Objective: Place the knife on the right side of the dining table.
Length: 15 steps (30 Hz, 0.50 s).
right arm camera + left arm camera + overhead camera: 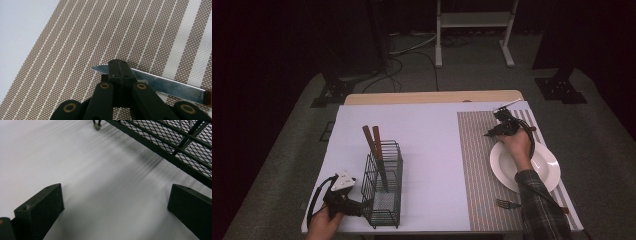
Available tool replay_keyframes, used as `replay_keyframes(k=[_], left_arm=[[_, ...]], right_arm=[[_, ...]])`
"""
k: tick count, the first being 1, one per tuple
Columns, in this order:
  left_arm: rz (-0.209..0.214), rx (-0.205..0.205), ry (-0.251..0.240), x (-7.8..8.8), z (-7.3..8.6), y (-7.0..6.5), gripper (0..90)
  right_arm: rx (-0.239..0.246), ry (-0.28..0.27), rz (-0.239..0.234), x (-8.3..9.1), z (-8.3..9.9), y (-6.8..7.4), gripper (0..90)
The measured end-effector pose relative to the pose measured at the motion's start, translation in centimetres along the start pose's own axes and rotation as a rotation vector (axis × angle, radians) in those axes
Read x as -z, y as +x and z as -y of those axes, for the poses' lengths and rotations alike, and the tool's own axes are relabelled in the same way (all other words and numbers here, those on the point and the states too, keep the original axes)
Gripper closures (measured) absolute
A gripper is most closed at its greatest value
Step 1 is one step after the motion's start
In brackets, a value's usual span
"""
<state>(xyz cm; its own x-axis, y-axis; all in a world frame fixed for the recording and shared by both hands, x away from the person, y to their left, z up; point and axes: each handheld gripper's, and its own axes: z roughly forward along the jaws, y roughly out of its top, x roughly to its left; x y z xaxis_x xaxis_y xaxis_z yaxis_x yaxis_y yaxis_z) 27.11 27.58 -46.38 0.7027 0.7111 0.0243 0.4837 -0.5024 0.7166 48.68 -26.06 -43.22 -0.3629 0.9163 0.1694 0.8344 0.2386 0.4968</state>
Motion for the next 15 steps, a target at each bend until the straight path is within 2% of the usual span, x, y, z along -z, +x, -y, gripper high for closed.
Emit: replay_keyframes(k=[2, 6, 10, 15], left_arm=[[0.0, 0.0, 0.0, 0.0, 0.0, 0.0, 0.0], [0.0, 0.0, 0.0, 0.0, 0.0, 0.0, 0.0], [0.0, 0.0, 0.0, 0.0, 0.0, 0.0, 0.0], [0.0, 0.0, 0.0, 0.0, 0.0, 0.0, 0.0]], right_arm=[[-0.009, -0.028, -0.018, 0.4, 0.1, 0.1, 89.7], [0.009, -0.074, -0.031, 1.5, 0.2, 1.1, 73.3], [0.044, -0.123, -0.024, 2.4, 0.5, 2.5, 49.5], [0.105, -0.179, -0.028, 3.1, 1.1, 4.4, 32.9]])
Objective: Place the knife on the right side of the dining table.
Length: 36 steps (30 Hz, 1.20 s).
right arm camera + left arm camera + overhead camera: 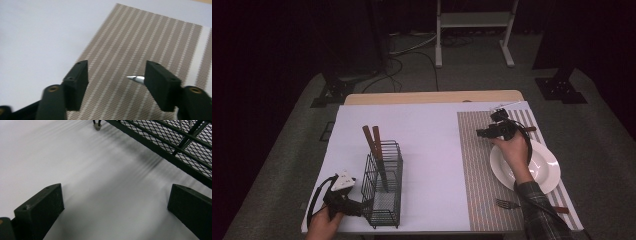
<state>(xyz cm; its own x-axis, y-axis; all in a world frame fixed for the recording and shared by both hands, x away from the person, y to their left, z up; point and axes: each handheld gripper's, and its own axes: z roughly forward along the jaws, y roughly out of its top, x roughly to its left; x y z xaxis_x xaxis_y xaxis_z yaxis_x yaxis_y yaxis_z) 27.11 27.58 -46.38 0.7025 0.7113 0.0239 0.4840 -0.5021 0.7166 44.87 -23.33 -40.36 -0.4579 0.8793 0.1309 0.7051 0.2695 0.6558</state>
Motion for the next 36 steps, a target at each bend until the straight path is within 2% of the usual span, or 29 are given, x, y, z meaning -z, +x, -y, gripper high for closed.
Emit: replay_keyframes(k=[5, 8, 11, 15, 23, 28, 32, 36], left_arm=[[0.0, 0.0, 0.0, 0.0, 0.0, 0.0, 0.0], [0.0, 0.0, 0.0, 0.0, 0.0, 0.0, 0.0], [0.0, 0.0, 0.0, 0.0, 0.0, 0.0, 0.0], [0.0, -0.001, 0.002, 0.0, 0.0, 0.0, 0.0], [0.0, -0.001, 0.002, 0.0, 0.0, 0.0, 0.0], [0.001, -0.001, 0.003, 0.0, 0.0, 0.0, 0.0], [0.001, -0.001, 0.003, 0.0, 0.0, 0.0, 0.0], [0.001, -0.001, 0.003, 0.0, 0.0, 0.0, 0.0]], right_arm=[[0.053, -0.021, -0.035, 0.6, 0.4, 2.6, 16.7], [0.094, -0.024, -0.051, 0.8, 0.8, 4.2, 11.2], [0.124, -0.021, -0.071, 0.9, 1.3, 5.7, 0.4], [0.179, -0.041, -0.1, 1.2, 2.2, 7.8, 0.0], [0.28, -0.041, -0.164, 1.4, 4.4, 12.2, 0.0], [0.334, -0.017, -0.204, 0.9, 5.6, 14.6, 0.0], [0.38, 0.01, -0.203, 0.4, 6.6, 16.4, 0.0], [0.411, 0.025, -0.229, -0.1, 7.5, 18.0, 0.0]])
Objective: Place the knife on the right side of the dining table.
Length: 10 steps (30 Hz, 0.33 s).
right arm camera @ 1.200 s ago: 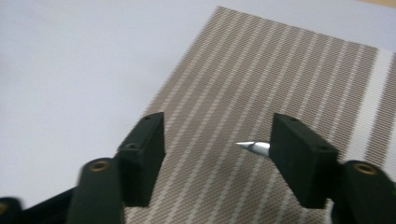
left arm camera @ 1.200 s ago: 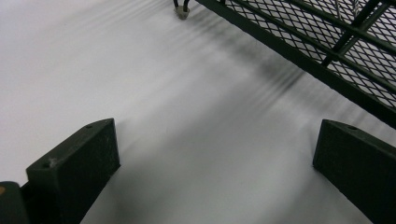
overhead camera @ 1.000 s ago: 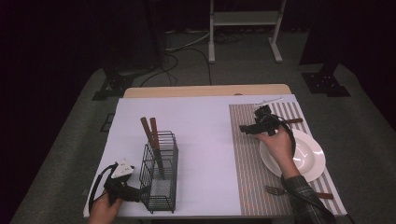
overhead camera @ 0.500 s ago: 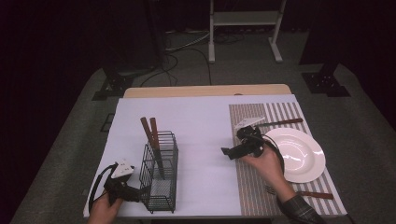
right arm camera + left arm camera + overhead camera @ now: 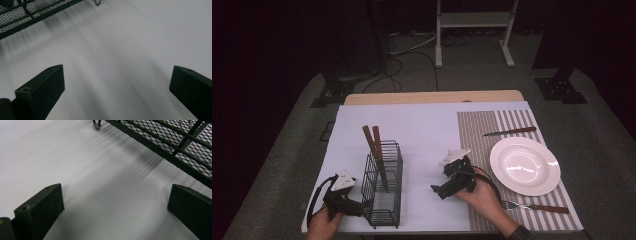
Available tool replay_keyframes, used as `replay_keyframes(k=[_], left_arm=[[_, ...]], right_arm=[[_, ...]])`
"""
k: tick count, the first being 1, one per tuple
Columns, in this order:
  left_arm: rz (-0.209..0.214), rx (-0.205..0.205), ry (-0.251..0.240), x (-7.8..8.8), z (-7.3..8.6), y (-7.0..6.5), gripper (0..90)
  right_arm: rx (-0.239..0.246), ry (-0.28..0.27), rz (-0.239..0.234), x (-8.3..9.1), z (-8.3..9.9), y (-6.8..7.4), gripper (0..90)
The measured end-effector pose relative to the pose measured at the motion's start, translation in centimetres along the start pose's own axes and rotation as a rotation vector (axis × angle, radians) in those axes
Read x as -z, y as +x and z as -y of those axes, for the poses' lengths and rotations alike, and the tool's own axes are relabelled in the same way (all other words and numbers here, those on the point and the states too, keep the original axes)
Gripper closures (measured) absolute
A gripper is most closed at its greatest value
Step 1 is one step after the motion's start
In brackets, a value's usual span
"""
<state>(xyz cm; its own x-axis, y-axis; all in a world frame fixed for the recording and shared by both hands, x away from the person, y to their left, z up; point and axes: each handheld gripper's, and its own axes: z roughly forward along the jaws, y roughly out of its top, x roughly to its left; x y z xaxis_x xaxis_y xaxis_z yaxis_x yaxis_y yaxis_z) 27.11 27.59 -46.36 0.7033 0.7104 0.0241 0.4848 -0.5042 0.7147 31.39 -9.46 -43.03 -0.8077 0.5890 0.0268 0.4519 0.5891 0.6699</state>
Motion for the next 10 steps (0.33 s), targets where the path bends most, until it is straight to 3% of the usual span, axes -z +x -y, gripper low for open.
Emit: replay_keyframes(k=[5, 10], left_arm=[[0.0, -0.002, 0.0, 0.0, 0.0, 0.0, 0.0], [0.0, -0.002, 0.0, 0.0, 0.0, 0.0, 0.0]], right_arm=[[0.039, 0.03, -0.03, -1.5, 0.4, 2.0, 0.0], [0.065, 0.059, -0.044, -2.5, 0.9, 3.0, 0.0]])
